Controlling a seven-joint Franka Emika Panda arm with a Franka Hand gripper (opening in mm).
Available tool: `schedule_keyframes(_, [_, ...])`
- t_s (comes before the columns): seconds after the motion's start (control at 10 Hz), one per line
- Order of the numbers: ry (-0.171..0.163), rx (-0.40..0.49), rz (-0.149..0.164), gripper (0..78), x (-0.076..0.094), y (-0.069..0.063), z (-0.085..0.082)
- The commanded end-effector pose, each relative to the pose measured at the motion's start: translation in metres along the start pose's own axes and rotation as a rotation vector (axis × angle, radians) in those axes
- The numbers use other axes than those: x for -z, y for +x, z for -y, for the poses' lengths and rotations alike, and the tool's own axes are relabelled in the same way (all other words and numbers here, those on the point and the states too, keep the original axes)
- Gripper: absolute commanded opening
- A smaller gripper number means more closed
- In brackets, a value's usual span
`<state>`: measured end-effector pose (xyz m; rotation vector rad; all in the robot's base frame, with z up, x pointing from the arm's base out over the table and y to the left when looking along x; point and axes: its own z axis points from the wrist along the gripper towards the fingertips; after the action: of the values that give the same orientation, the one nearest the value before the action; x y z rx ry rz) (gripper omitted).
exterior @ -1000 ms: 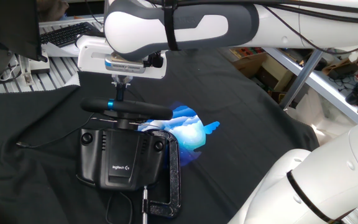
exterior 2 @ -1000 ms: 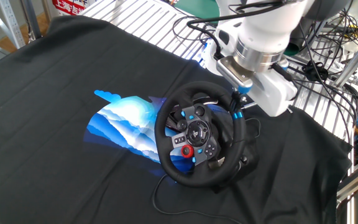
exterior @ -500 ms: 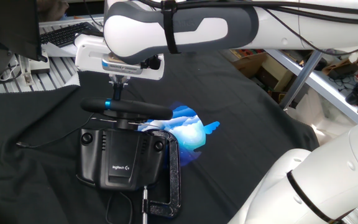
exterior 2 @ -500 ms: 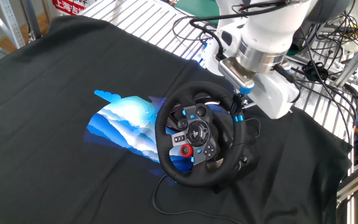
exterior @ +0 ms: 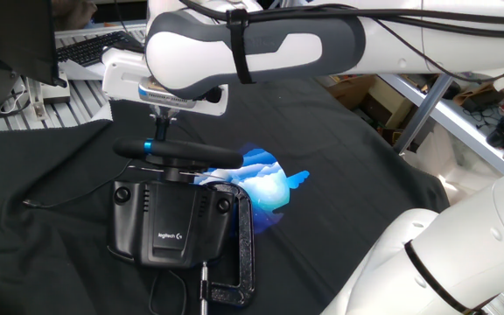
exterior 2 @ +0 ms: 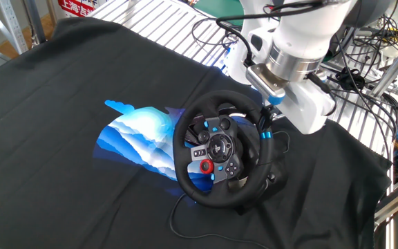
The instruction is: Rotate the steering wheel 90 degrees clockwise
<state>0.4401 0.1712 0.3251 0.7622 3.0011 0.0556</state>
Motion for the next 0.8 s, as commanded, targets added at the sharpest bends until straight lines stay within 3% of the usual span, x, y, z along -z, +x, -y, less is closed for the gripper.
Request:
schedule_keyframes(0.1, [0.044,-0.094,0.03,1.5,-0.0468,0.0238,0.0007])
schedule_keyframes(0.8, [0.059,-0.129,0.074,1.5,-0.0566,0.0267,-0.0042])
